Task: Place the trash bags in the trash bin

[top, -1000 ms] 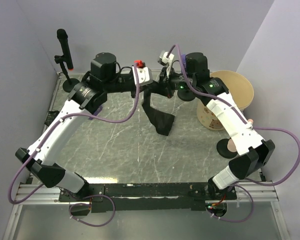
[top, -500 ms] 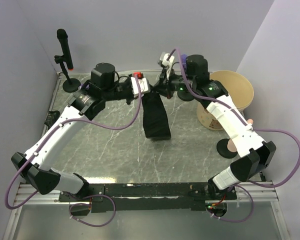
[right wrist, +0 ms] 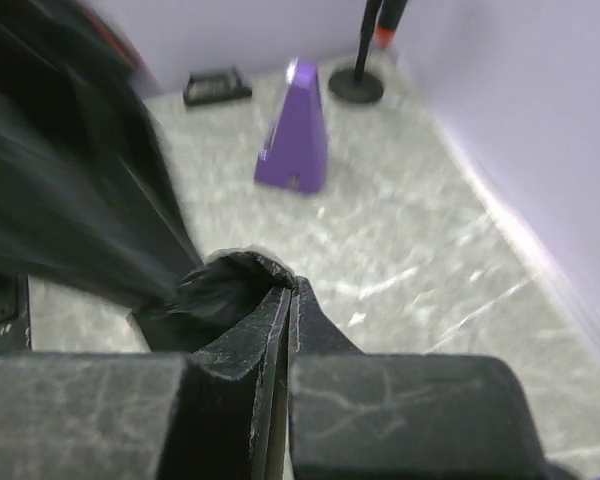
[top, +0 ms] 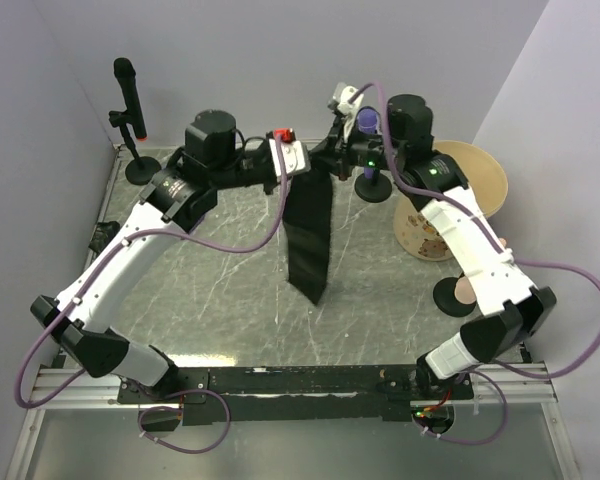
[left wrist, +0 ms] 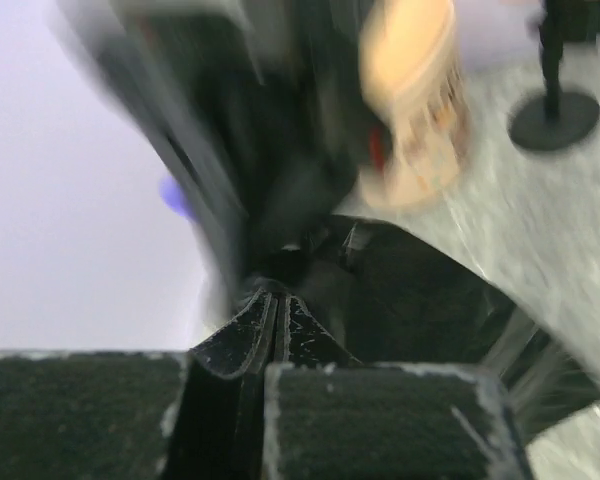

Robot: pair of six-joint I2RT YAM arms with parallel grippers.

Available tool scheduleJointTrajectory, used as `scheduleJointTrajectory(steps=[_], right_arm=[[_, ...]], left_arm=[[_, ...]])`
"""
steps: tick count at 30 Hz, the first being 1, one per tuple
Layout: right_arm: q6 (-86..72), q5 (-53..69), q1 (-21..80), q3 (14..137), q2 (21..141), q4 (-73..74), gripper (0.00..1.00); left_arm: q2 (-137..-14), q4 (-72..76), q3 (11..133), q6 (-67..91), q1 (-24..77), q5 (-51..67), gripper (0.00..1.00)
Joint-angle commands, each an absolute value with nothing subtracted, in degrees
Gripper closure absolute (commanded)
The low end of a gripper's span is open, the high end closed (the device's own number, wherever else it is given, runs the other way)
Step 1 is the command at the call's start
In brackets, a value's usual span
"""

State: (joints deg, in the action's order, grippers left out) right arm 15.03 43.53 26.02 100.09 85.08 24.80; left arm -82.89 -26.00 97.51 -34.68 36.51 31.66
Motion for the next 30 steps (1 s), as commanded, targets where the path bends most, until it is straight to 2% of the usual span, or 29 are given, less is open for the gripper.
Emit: scheduleJointTrajectory(steps=[1,6,10,15,21,24,30], right_arm=[[17.05,44.20,27.06,98.54,86.06,29.26,1.00],[16.97,48.87,27.07,97.38,79.64,27.88,1.00],[15.64,44.58,24.35,101.06,81.20,21.37,1.00],[18.45,38.15,23.73,98.71,87.36,19.95,1.00],[19.25,38.75,24.70,89.48,84.30,20.48,1.00],[19.43,38.76,24.79,87.46,80.61,19.69,1.00],[19.95,29.63,22.77,86.84,75.16,14.52,1.00]], left_arm=[[-86.39,-22.32,106.34,-34.79,37.00,28.67,0.99],[-87.36,-22.66,100.73,-38.32,34.81,25.93,0.99],[-85.00,-26.27,96.07,-38.06,34.98,28.20,0.99],[-85.25,-26.46,101.58,-37.88,37.97,27.60,0.99],[-89.73,-23.21,109.60,-39.54,38.23,23.65,1.00],[-89.21,-20.22,104.96,-41.92,37.71,21.45,0.99],[-86.58,-19.79,98.10,-42.46,35.25,21.36,0.99]])
